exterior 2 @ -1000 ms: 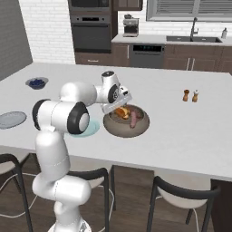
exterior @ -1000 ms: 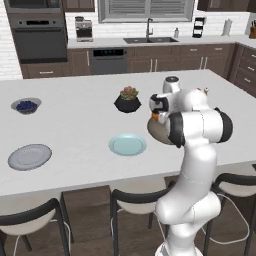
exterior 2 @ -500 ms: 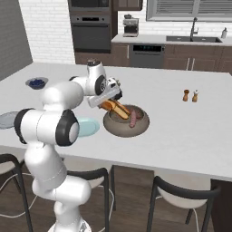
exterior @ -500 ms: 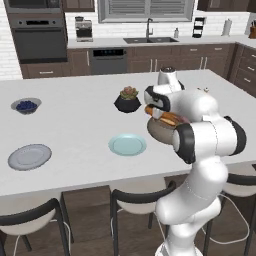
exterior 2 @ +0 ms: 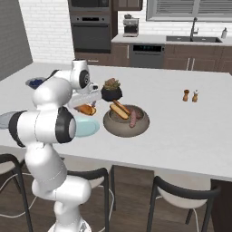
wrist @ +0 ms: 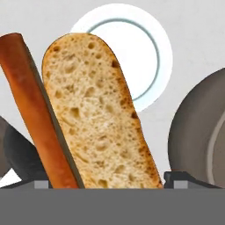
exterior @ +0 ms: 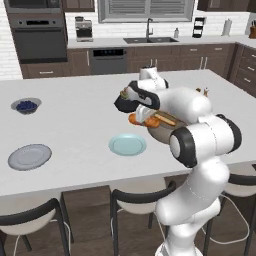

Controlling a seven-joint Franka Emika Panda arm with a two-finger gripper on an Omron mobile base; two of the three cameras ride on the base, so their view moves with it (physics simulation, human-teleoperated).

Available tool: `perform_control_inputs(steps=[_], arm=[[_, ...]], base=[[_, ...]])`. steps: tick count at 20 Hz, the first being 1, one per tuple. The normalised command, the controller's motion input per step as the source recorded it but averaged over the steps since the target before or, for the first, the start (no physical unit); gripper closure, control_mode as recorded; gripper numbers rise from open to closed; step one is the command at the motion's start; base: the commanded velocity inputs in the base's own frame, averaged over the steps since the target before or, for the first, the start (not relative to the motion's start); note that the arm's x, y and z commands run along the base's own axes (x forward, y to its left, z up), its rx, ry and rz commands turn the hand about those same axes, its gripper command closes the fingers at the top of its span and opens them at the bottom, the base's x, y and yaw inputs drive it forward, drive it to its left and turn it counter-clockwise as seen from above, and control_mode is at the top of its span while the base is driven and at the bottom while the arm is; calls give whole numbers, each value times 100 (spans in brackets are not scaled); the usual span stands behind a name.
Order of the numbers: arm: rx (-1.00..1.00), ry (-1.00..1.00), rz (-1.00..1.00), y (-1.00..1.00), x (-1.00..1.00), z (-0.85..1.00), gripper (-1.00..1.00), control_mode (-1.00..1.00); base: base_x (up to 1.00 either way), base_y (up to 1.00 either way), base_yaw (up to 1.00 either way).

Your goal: Place one bun and one sausage from the bowl on each plate.

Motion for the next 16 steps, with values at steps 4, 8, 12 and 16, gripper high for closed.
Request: perform_control_inputs(steps=[4, 8, 12, 16], arm=[[-2, -36, -25, 7, -24, -87, 100, -100], [-5, -49, -20, 6, -16, -100, 100, -100], [0, -12, -9, 15, 18, -38, 100, -100], [0, 22, -3, 31, 69, 5, 100, -100]], base=[[0, 0, 0], [0, 0, 0], [0, 0, 0], [0, 0, 0]])
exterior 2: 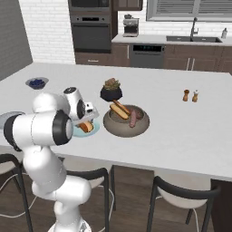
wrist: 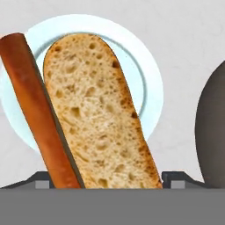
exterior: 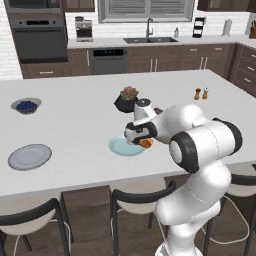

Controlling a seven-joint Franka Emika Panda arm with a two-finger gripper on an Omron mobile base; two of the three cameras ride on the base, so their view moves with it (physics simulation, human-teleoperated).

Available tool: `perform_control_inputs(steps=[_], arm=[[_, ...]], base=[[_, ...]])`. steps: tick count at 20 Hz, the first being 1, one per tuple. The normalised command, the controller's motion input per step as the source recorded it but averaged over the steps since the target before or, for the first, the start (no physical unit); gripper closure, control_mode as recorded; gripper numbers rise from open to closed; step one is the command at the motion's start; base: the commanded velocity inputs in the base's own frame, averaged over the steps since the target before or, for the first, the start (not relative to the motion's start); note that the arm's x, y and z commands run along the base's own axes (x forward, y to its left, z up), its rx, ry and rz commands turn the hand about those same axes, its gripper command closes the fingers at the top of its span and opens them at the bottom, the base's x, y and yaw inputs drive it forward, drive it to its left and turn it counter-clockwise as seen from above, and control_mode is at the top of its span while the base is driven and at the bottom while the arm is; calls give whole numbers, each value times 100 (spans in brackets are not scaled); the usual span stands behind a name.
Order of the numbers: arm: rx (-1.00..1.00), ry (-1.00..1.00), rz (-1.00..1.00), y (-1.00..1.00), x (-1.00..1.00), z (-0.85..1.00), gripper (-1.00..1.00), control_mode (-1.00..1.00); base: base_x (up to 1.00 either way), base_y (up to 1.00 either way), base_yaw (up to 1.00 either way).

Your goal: Place one bun and one sausage from the bowl on each plate.

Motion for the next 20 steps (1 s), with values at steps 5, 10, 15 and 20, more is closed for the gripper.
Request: perform_control_inputs(steps=[5, 10, 15, 20], arm=[[-1, 1, -9, 35, 87, 0, 100, -100], [-4, -27, -17, 0, 14, -84, 100, -100], [1, -8, -9, -2, 12, -50, 100, -100], [6, 0, 0, -16, 20, 4, -100, -100]], base=[[0, 0, 0], [0, 0, 0], [0, 0, 0], [0, 0, 0]])
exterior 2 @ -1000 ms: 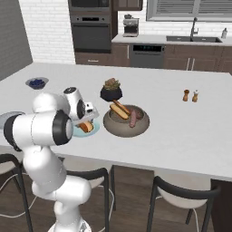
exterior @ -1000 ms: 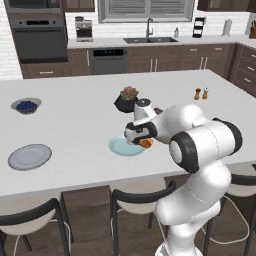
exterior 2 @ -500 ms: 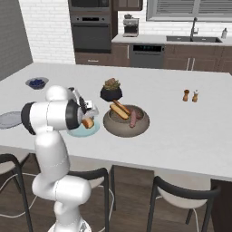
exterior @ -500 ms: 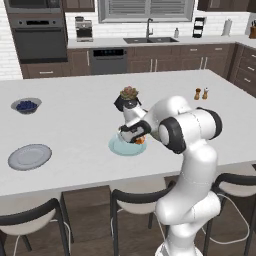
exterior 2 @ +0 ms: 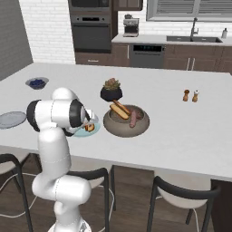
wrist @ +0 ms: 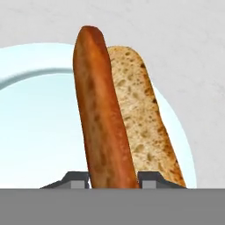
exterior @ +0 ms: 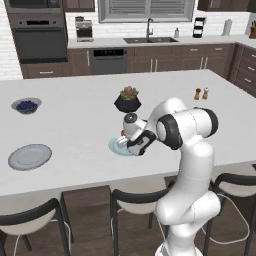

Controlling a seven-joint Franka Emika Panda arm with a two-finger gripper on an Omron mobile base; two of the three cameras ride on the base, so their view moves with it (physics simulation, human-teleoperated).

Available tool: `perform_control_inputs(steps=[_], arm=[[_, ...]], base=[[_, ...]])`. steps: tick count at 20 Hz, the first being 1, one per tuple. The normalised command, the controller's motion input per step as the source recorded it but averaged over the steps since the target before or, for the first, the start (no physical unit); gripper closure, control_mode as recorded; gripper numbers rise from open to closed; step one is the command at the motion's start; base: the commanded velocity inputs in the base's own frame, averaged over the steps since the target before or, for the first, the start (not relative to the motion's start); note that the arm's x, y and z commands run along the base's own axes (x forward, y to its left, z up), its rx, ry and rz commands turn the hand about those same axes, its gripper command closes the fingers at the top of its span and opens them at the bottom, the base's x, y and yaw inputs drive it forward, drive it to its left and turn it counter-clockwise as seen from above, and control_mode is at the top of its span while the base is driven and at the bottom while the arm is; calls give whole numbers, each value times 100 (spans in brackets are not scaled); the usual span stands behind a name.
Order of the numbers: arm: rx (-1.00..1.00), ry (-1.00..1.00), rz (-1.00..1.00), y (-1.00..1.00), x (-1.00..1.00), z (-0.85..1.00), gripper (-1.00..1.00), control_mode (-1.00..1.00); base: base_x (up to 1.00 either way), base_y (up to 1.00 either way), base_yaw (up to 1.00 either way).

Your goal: Place one bun and one sausage from the bowl on each plate.

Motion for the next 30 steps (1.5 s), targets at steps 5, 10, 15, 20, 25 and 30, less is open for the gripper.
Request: perform_control_inputs(steps=[5, 10, 15, 20, 25, 30], arm=[[9, 0, 0, -20, 17, 59, -100, -100], [4, -2, 0, -5, 16, 76, -100, -100], [0, -13, 0, -3, -21, 100, -100, -100], [0, 0, -7, -70, -74, 100, -100, -100], [5, 0, -9, -100, -82, 95, -100, -100], [4, 4, -5, -100, -84, 41, -100, -100]], base=[[0, 0, 0], [0, 0, 0], [0, 0, 0], [0, 0, 0], [0, 0, 0], [0, 0, 0]])
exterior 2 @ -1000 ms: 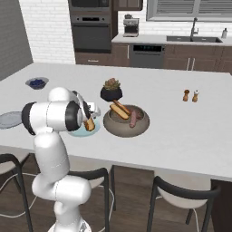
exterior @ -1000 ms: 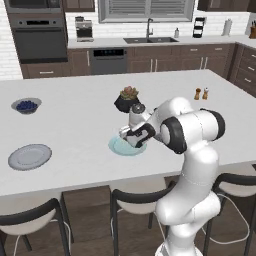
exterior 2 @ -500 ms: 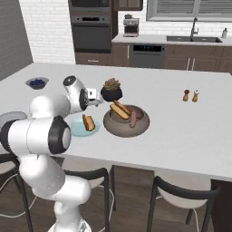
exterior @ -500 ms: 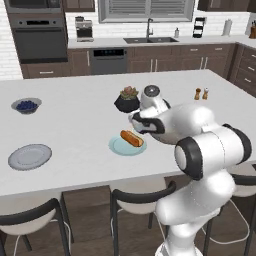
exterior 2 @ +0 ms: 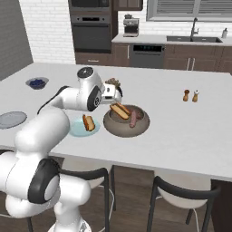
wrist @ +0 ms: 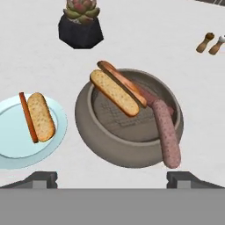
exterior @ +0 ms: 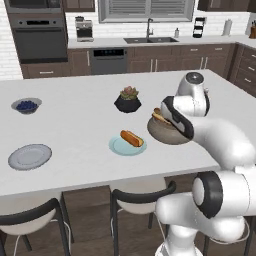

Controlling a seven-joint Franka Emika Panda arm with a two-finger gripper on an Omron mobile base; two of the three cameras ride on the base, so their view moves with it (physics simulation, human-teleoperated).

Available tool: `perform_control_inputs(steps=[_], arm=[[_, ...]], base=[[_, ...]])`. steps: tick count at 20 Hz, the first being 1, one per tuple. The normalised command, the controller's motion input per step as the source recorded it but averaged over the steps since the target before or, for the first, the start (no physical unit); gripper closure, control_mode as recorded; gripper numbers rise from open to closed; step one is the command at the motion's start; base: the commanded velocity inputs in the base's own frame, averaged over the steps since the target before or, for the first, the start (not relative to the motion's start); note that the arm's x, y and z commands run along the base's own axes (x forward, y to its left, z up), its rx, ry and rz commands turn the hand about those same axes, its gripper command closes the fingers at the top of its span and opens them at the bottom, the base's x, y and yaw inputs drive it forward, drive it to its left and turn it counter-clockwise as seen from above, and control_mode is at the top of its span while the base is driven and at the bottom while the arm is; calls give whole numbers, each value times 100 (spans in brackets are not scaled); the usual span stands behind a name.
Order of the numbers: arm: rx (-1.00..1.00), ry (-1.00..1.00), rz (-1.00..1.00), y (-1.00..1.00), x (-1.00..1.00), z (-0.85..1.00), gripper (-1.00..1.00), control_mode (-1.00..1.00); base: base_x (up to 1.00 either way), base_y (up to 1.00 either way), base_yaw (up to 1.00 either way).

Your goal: Place one bun and one sausage from the bowl on each plate.

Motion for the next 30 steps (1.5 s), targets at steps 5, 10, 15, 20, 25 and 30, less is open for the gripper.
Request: perform_control_inputs(steps=[5, 10, 15, 20, 25, 30], arm=[[0, 12, -2, -90, -58, -25, -100, -100], [0, 17, 0, -78, -16, -7, -100, -100], [2, 25, 0, -44, 38, -18, -100, -100], [8, 22, 4, -18, 81, -17, -100, -100], [4, 2, 2, 0, 79, -34, -100, -100], [0, 1, 0, 0, 68, -59, -100, -100]], base=[[0, 0, 0], [0, 0, 0], [0, 0, 0], [0, 0, 0], [0, 0, 0], [0, 0, 0]])
